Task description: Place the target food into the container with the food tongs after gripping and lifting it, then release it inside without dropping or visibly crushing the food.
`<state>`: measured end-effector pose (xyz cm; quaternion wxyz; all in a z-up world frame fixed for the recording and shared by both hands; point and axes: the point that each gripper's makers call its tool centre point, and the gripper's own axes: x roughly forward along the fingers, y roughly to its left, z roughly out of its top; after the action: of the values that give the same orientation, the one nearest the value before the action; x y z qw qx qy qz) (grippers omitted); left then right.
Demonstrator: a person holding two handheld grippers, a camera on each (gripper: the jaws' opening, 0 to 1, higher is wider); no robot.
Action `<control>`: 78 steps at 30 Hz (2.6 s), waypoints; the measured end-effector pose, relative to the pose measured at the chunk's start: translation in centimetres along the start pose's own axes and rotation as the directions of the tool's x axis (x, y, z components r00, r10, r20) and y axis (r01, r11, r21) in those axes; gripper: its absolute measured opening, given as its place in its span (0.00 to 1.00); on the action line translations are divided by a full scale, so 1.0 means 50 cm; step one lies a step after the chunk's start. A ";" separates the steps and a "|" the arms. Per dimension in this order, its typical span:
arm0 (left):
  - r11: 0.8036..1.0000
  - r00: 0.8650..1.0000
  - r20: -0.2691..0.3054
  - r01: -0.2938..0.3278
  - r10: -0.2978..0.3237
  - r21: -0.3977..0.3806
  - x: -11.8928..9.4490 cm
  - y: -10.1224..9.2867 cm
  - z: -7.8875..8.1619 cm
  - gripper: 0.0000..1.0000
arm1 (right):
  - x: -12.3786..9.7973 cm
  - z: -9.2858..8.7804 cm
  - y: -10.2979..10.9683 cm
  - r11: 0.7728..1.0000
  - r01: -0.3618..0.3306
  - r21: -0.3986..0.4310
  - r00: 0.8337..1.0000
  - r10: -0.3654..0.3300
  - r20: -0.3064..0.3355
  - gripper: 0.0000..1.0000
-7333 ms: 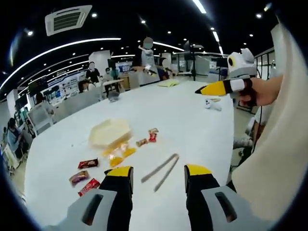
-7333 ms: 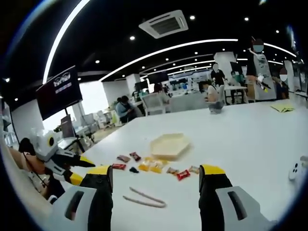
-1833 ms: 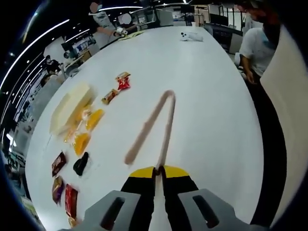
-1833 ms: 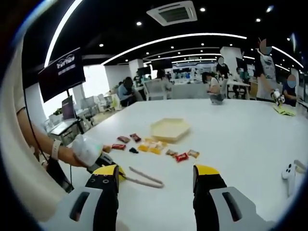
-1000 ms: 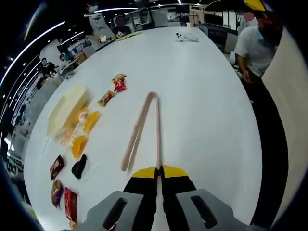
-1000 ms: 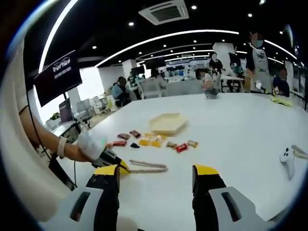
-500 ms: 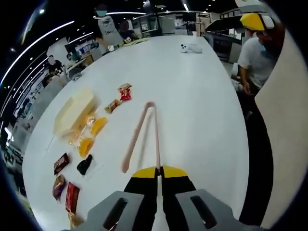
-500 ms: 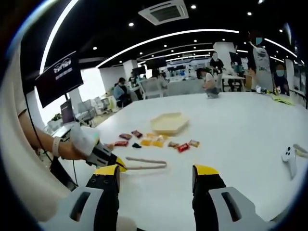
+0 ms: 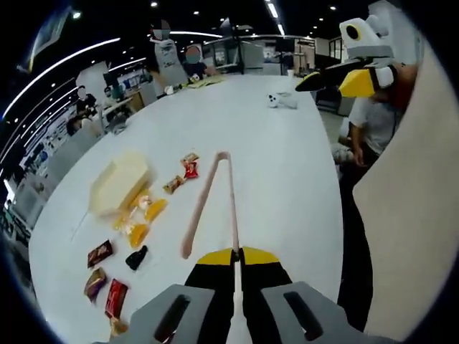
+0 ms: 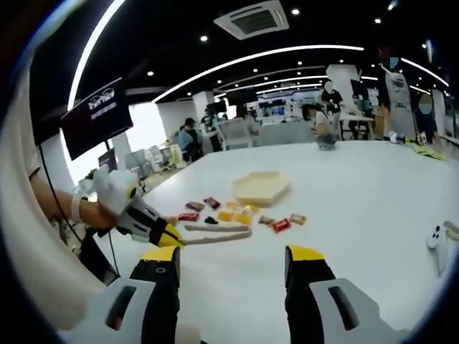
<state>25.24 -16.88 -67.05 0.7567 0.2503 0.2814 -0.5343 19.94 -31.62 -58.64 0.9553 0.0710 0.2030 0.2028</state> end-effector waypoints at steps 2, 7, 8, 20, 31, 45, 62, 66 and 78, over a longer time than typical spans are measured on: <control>1.000 1.000 0.015 0.018 -0.019 0.013 -0.015 -0.003 0.017 0.00 | 0.002 0.001 -0.001 1.000 -0.007 0.001 1.000 0.007 0.003 0.60; 0.999 0.998 0.049 0.042 -0.042 0.013 -0.037 -0.005 0.050 0.00 | 0.006 0.008 -0.004 1.000 -0.021 -0.006 1.000 0.021 0.003 0.60; 0.998 0.996 0.070 0.055 -0.055 0.006 -0.043 -0.006 0.064 0.00 | 0.007 0.011 -0.003 1.000 -0.026 -0.004 1.000 0.026 0.008 0.60; 0.987 0.965 0.213 0.161 -0.154 -0.013 -0.100 -0.038 0.158 0.00 | 0.007 0.077 0.009 0.990 -0.140 0.011 0.987 0.138 0.087 0.65; 0.971 0.924 0.308 0.237 -0.226 0.000 -0.156 -0.054 0.214 0.00 | 0.004 0.110 0.043 0.959 -0.283 -0.020 0.954 0.284 0.095 0.67; 0.951 0.881 0.363 0.306 -0.303 0.051 -0.220 -0.085 0.252 0.00 | 0.003 0.184 0.109 0.876 -0.476 -0.081 0.869 0.483 0.108 0.69; 0.917 0.830 0.392 0.379 -0.397 0.126 -0.266 -0.139 0.303 0.00 | -0.011 0.216 0.192 0.750 -0.646 -0.141 0.754 0.656 0.035 0.70; 0.908 0.816 0.402 0.395 -0.416 0.137 -0.272 -0.148 0.312 0.00 | -0.016 0.228 0.208 0.722 -0.676 -0.149 0.726 0.687 0.033 0.70; 0.888 0.806 0.373 0.418 -0.460 0.192 -0.276 -0.171 0.324 0.00 | -0.026 0.231 0.249 0.657 -0.734 -0.170 0.668 0.744 -0.011 0.70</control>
<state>15.94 -21.28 -46.57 0.6407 0.0988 0.1401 -0.7484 19.20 -21.46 -44.96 0.7985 0.0763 0.1113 0.5867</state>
